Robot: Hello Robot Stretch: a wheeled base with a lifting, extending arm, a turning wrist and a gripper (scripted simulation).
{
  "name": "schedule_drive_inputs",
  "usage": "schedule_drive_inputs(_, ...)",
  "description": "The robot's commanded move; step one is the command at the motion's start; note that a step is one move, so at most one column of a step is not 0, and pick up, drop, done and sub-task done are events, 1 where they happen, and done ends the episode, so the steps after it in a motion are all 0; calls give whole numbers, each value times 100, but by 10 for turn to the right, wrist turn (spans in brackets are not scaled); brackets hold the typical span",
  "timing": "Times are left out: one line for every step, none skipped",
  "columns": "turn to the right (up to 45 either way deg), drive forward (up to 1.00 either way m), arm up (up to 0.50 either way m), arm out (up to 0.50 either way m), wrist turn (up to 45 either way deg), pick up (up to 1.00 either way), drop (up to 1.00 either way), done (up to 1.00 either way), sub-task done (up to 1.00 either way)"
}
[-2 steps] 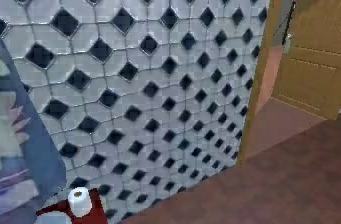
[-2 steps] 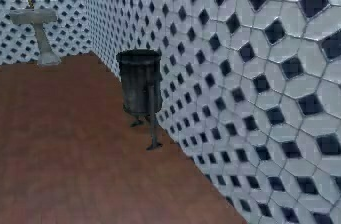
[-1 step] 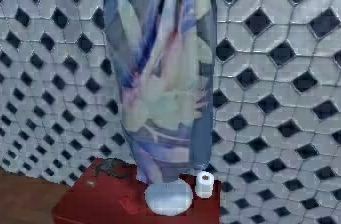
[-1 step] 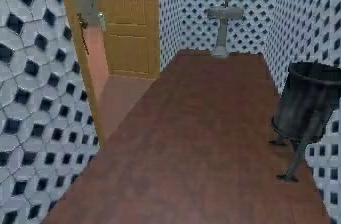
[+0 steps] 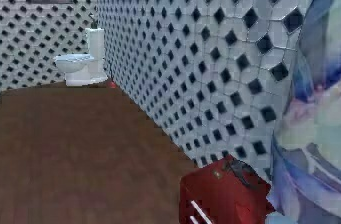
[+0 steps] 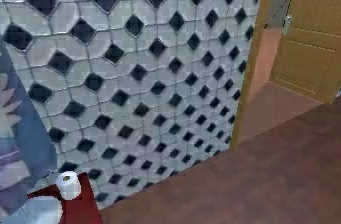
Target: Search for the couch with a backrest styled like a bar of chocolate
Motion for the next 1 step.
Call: schedule_drive_inputs(-450, 0, 0, 0, 0, 0, 0, 0, 0)
